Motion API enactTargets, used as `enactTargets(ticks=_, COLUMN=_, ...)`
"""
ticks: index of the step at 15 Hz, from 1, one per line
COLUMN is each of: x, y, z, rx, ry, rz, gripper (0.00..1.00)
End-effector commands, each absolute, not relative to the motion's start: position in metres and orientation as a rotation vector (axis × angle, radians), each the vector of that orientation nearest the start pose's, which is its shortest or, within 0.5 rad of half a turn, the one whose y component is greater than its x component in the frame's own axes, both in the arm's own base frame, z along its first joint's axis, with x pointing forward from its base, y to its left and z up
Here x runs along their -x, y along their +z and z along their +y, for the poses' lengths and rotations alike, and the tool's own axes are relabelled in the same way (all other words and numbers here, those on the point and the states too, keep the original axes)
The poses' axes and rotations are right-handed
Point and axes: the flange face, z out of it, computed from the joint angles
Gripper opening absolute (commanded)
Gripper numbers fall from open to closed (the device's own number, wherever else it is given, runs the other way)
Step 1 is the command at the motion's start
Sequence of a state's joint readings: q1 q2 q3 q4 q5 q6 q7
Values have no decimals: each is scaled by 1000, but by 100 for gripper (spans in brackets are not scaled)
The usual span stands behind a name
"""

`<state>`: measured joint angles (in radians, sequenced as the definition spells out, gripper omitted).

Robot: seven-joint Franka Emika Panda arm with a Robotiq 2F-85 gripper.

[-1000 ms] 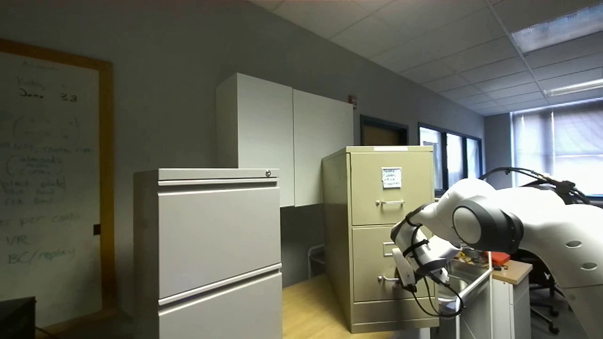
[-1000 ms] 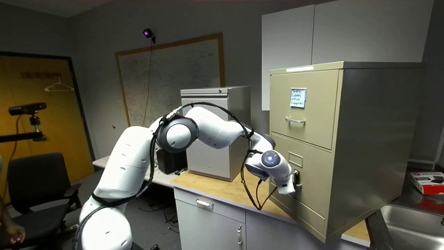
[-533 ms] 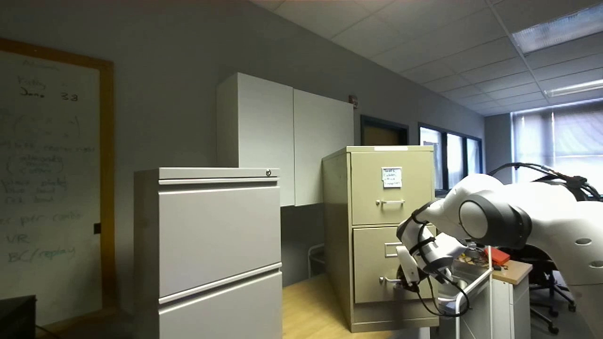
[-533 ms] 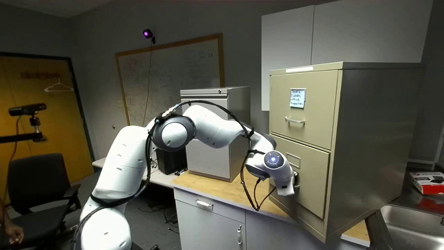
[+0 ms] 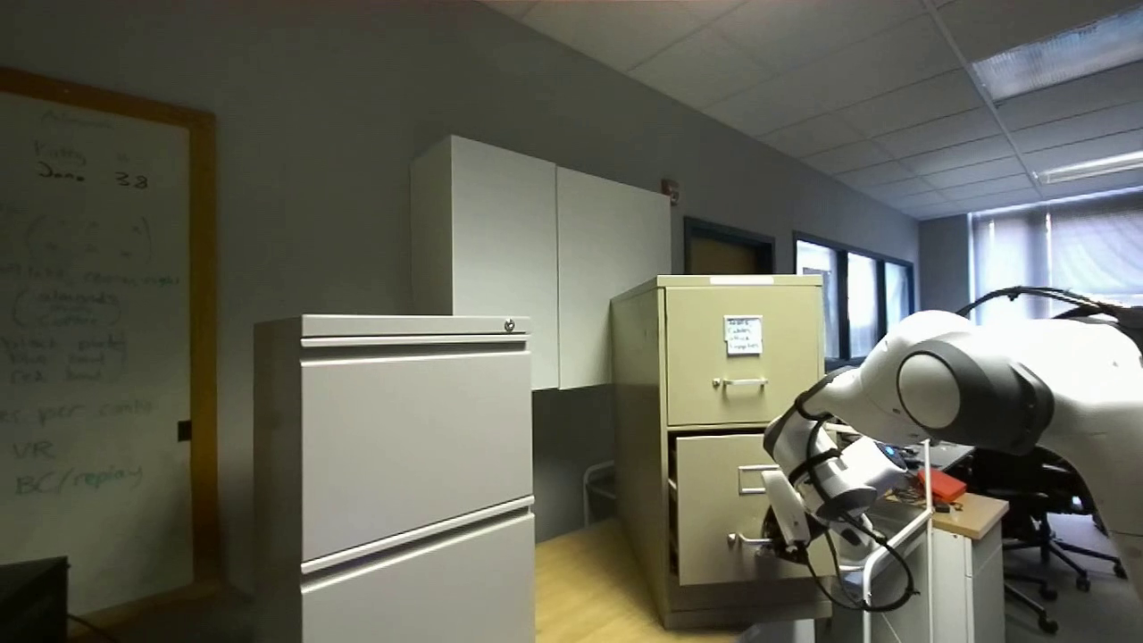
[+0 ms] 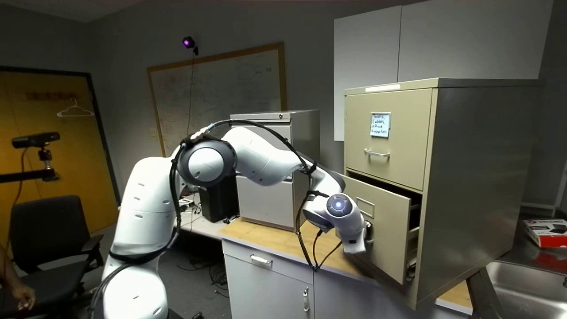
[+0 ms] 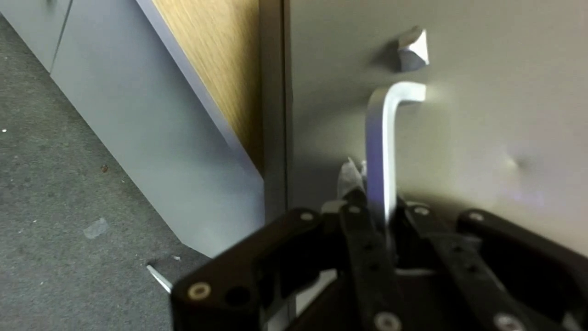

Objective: Open the bottom drawer of the cabinet to the right

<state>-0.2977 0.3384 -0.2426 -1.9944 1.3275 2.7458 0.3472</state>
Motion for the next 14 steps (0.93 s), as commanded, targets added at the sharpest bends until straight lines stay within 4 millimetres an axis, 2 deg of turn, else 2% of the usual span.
enactTargets(ticks=1, x=-463, y=278, z=-315, rx=1334, ry=-366, rz=2120, gripper=4)
enactTargets(ticks=14, x=-399, y=271, z=-267, rx=1312, ry=-357, rz=2119, gripper=4)
